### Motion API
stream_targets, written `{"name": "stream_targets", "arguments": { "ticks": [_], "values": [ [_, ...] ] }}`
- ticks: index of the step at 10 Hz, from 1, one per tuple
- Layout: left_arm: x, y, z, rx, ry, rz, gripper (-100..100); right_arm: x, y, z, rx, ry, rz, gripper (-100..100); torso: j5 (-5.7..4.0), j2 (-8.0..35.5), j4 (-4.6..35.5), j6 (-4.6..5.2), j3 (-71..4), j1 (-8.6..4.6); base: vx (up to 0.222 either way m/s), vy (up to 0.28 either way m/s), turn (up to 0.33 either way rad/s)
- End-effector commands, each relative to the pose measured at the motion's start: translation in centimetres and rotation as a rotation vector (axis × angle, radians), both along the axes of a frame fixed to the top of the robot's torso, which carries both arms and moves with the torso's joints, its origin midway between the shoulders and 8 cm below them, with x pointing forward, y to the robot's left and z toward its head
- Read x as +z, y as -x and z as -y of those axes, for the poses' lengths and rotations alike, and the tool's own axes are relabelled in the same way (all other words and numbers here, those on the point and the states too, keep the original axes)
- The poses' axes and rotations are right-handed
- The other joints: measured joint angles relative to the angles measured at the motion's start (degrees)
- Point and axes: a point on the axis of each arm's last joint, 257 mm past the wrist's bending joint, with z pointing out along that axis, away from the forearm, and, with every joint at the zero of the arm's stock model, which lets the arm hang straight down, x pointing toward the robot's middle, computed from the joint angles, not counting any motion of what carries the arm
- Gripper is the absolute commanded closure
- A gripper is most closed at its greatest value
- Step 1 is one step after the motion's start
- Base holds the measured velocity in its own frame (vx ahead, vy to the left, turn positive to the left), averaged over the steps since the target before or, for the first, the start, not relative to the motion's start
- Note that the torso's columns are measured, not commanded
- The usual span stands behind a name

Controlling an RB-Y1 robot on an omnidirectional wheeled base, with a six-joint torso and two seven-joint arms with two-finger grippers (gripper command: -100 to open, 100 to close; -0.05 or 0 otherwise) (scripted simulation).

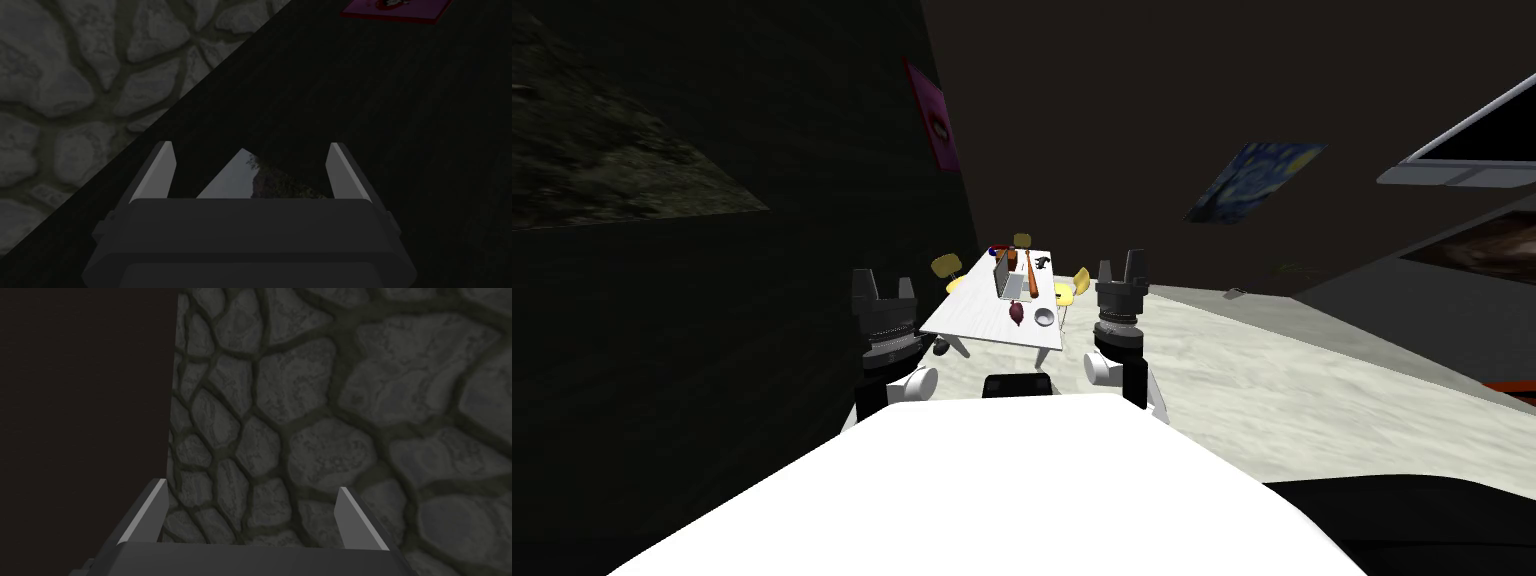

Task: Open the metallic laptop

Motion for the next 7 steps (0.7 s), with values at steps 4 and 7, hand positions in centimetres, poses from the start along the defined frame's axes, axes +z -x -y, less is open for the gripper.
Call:
{"name": "stream_targets", "arguments": {
  "ticks": [4,7],
  "values": [
    [0.01,0.0,0.0,0.0,0.0,0.0,0,0.01,0.01,0.0,0.0,0.0,0.0,0,0.0,14.2,14.2,0.0,-28.5,0.0,0.0,0.0,0.0],
    [0.01,0.01,0.0,0.0,0.0,0.0,0,0.01,0.01,0.0,0.0,0.0,0.0,0,0.0,26.9,26.9,0.0,-53.8,0.0,0.0,0.0,0.0]
  ]
}}
